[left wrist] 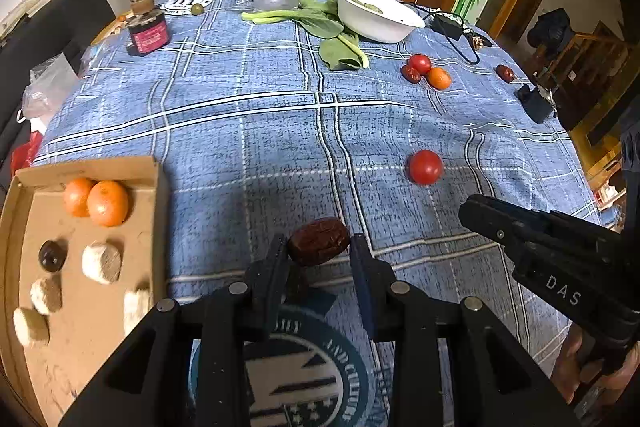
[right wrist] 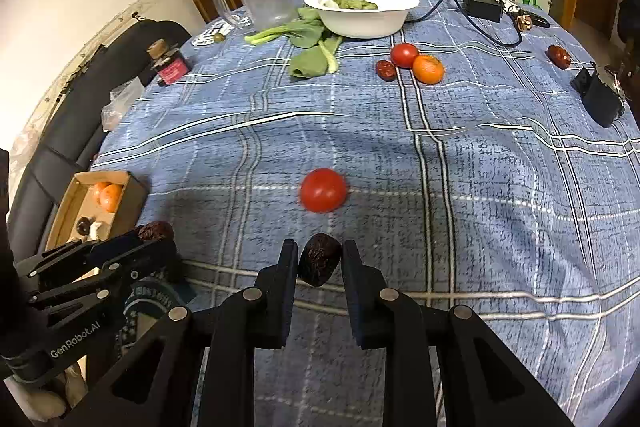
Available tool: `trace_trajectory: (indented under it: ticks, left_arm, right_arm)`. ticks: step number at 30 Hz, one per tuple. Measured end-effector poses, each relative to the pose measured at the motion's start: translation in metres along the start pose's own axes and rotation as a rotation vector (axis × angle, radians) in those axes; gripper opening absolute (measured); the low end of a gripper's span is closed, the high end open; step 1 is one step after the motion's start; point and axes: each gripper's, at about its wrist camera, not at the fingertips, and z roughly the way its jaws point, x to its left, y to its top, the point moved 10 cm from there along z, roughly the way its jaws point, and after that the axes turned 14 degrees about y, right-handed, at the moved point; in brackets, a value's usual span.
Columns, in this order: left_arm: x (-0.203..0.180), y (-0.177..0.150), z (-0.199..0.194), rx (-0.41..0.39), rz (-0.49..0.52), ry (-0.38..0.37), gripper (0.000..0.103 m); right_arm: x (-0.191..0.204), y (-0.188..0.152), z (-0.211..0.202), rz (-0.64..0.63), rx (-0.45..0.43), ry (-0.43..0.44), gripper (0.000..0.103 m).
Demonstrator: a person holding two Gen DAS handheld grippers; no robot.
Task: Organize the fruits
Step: 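Carry both dates over the cardboard box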
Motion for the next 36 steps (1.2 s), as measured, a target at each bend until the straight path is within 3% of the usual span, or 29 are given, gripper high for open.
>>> trace_trajectory:
  ticks: [14, 25, 36]
  left_arm:
    - [0.046, -0.020, -0.041, -0.040, -0.096, 0.055, 0.031]
    - [0.141, -0.048, -0.074, -0.058, -0.210, 0.177, 0.031]
    - [0.231, -0.089, -0.070, -0.003, -0.293, 0.239, 0.031]
  right_arm:
    - [0.060, -0.011, -0.010, -0.038, -0.001, 0.085, 0.024]
    - [0.157, -0.020, 0.012, -0.158, 0.039, 0.205, 0.025]
    - [0.239, -0.045, 0.058, -0.226, 0.124, 0.293, 0.025]
